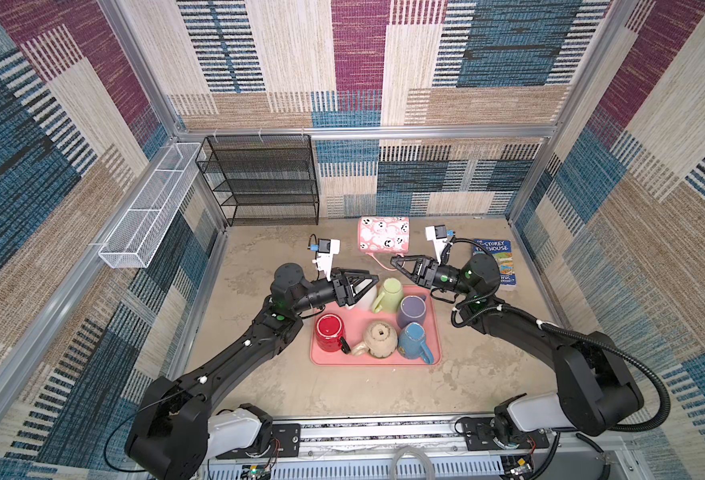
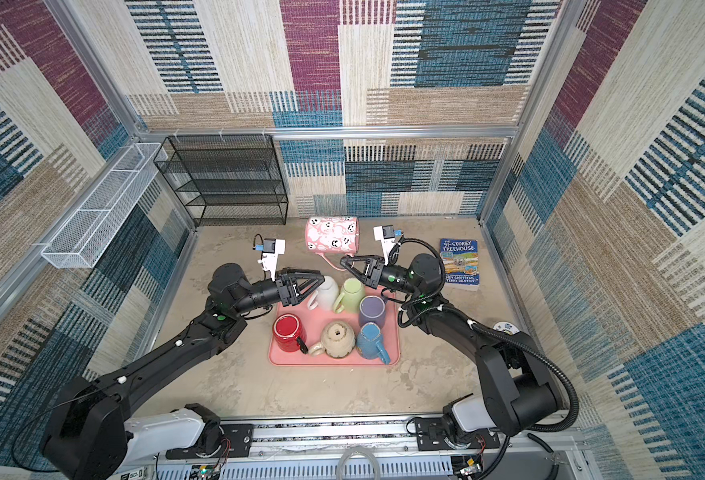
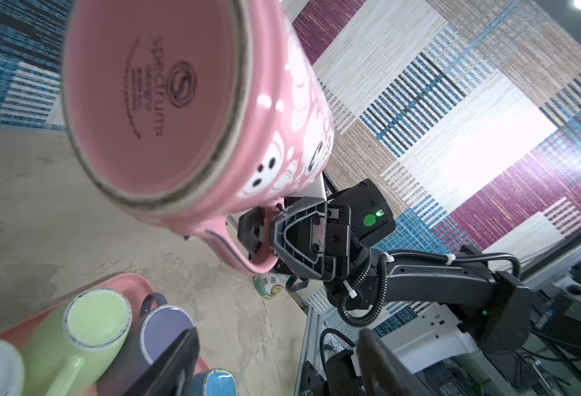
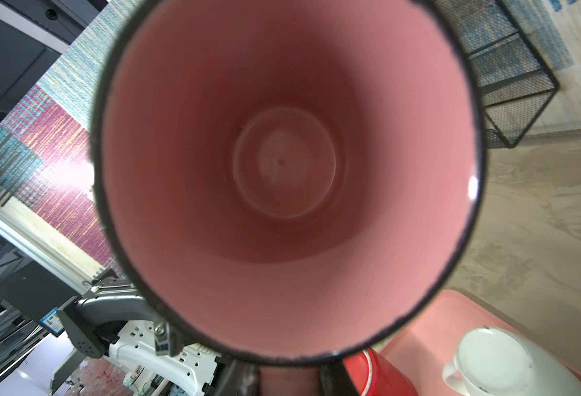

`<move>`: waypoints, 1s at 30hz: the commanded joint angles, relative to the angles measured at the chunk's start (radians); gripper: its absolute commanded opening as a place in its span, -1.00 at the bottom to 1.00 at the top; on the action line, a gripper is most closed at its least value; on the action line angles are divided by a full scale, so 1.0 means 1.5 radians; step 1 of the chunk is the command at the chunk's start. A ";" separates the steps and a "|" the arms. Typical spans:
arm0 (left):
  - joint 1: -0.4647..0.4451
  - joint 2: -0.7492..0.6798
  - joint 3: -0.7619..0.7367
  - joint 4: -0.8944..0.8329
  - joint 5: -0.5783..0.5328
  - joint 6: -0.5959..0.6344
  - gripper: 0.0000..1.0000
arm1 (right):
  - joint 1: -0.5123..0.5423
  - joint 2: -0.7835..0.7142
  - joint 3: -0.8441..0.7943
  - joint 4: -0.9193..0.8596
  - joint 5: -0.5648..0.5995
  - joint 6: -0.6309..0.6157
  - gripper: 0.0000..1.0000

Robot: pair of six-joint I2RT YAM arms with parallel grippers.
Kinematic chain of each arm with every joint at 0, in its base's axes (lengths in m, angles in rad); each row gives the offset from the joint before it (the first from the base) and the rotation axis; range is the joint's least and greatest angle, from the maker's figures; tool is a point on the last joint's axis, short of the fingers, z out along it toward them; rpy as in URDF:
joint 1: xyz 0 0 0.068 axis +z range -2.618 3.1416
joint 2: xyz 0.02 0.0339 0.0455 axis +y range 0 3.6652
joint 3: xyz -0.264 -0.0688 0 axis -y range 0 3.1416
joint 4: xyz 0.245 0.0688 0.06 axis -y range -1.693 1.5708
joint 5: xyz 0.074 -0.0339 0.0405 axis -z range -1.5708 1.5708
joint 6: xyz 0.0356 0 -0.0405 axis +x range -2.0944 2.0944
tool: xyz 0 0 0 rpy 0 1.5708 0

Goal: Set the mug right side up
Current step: 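Carry the pink mug with the right gripper beside the book while the left withdraws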

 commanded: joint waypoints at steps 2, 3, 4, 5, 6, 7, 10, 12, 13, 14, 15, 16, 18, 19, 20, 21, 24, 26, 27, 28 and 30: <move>0.000 -0.051 -0.001 -0.178 -0.064 0.087 0.72 | -0.013 -0.042 0.005 -0.082 0.047 -0.081 -1.00; 0.000 -0.065 -0.002 -0.211 -0.079 0.100 0.73 | -0.019 -0.052 0.008 -0.115 0.056 -0.096 -1.00; 0.001 -0.078 -0.002 -0.246 -0.087 0.111 0.75 | -0.025 -0.061 0.012 -0.146 0.063 -0.109 -1.00; 0.002 -0.087 -0.002 -0.273 -0.118 0.118 0.77 | -0.032 -0.069 0.014 -0.173 0.070 -0.120 -1.00; 0.003 -0.097 -0.001 -0.302 -0.129 0.124 0.78 | -0.038 -0.079 0.018 -0.203 0.080 -0.134 -1.00; 0.006 -0.103 0.000 -0.325 -0.137 0.126 0.78 | -0.046 -0.086 0.023 -0.236 0.089 -0.146 -1.00; 0.011 -0.124 0.010 -0.398 -0.156 0.135 0.87 | -0.067 -0.103 0.050 -0.367 0.130 -0.202 -1.00; 0.013 -0.137 0.019 -0.446 -0.173 0.145 0.99 | -0.077 -0.109 0.064 -0.431 0.156 -0.232 -1.00; 0.014 -0.144 0.024 -0.470 -0.185 0.150 0.99 | -0.085 -0.109 0.071 -0.460 0.167 -0.244 -1.00; 0.015 -0.150 0.027 -0.492 -0.193 0.155 0.99 | -0.089 -0.109 0.079 -0.485 0.178 -0.254 -1.00; 0.015 -0.155 0.035 -0.520 -0.207 0.161 0.99 | -0.092 -0.109 0.088 -0.518 0.199 -0.269 -1.00; 0.017 -0.159 0.042 -0.543 -0.219 0.168 0.99 | -0.093 -0.109 0.097 -0.545 0.220 -0.281 -1.00; 0.017 -0.170 0.057 -0.594 -0.249 0.176 0.99 | -0.095 -0.108 0.113 -0.589 0.258 -0.301 -1.00; 0.017 -0.172 0.062 -0.616 -0.260 0.180 0.99 | -0.095 -0.105 0.123 -0.613 0.277 -0.310 -1.00; 0.017 -0.175 0.068 -0.636 -0.272 0.185 0.99 | -0.095 -0.101 0.134 -0.635 0.294 -0.320 -1.00; 0.017 -0.176 0.074 -0.661 -0.288 0.190 0.99 | -0.095 -0.096 0.145 -0.658 0.313 -0.329 -1.00; 0.018 -0.176 0.089 -0.725 -0.345 0.202 0.99 | -0.095 -0.077 0.180 -0.723 0.375 -0.351 -1.00; 0.018 -0.172 0.098 -0.751 -0.365 0.210 0.99 | -0.095 -0.058 0.203 -0.765 0.416 -0.365 -1.00; 0.018 -0.170 0.101 -0.761 -0.370 0.214 0.99 | -0.095 -0.050 0.213 -0.782 0.433 -0.371 -1.00; 0.018 -0.168 0.104 -0.767 -0.374 0.217 0.99 | -0.095 -0.041 0.221 -0.796 0.447 -0.375 -1.00; 0.018 -0.164 0.109 -0.780 -0.386 0.223 0.99 | -0.096 -0.022 0.238 -0.822 0.477 -0.386 -1.00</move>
